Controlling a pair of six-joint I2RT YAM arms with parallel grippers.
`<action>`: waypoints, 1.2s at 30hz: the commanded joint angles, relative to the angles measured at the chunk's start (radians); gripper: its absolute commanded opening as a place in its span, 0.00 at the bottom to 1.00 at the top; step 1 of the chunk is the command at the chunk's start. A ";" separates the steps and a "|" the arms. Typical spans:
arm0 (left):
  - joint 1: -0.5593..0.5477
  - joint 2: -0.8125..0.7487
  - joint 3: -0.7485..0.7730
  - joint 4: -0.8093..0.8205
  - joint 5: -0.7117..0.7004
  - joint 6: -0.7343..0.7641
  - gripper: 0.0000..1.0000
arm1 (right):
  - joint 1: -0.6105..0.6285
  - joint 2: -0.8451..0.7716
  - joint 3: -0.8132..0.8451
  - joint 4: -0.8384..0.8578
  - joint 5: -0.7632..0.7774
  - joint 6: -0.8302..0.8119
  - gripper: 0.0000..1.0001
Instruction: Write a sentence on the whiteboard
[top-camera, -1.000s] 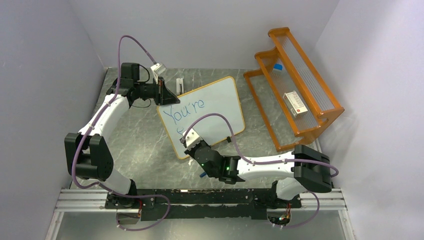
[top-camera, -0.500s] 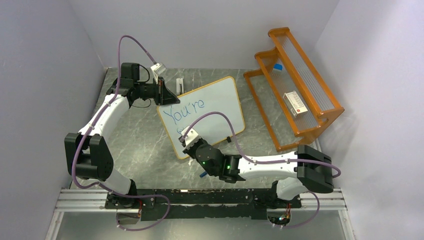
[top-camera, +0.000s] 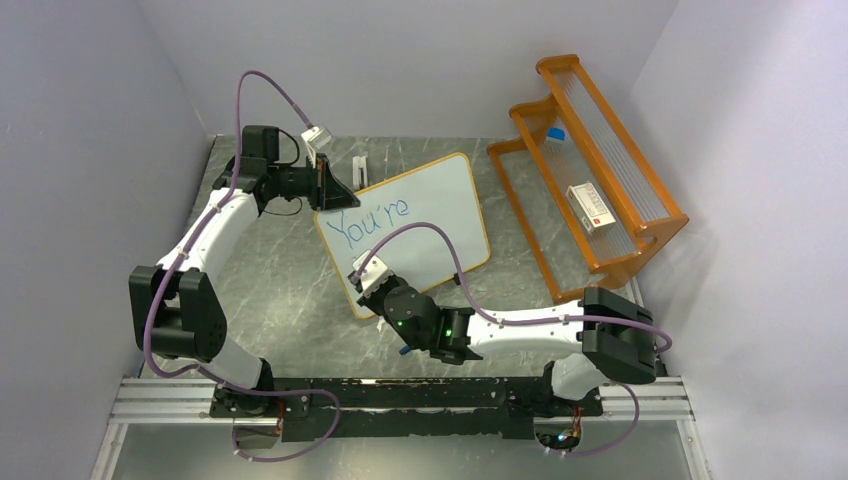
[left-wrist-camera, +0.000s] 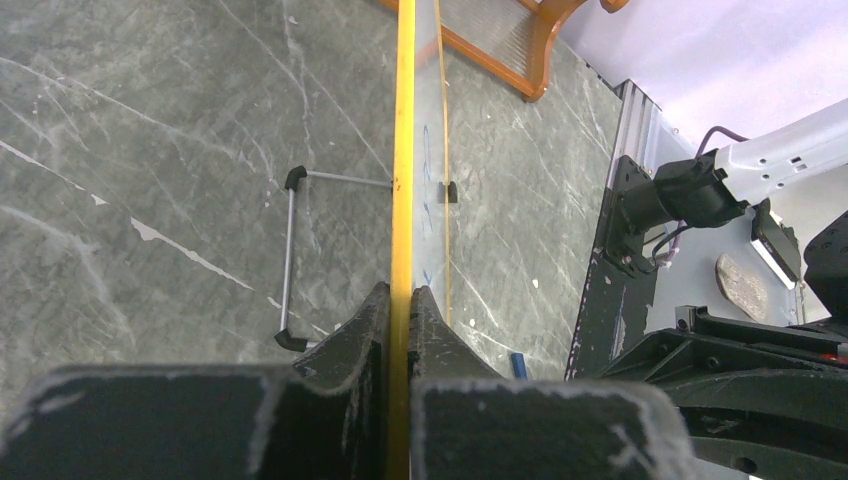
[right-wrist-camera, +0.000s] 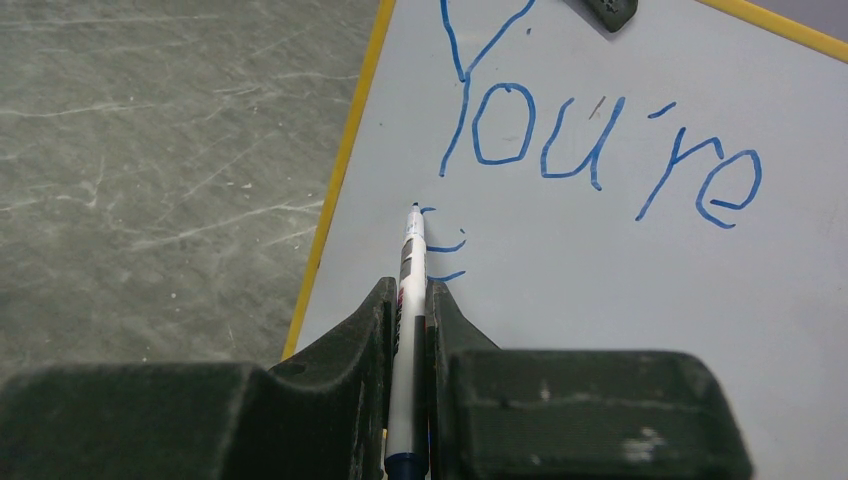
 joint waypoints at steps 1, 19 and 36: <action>0.006 -0.010 -0.015 0.015 -0.047 0.042 0.05 | -0.003 0.016 0.026 0.036 0.013 -0.010 0.00; 0.006 -0.007 -0.013 0.009 -0.048 0.047 0.05 | -0.014 0.016 0.015 0.025 0.037 -0.003 0.00; 0.006 -0.006 -0.013 0.006 -0.049 0.049 0.05 | -0.032 0.016 0.017 -0.006 0.065 0.015 0.00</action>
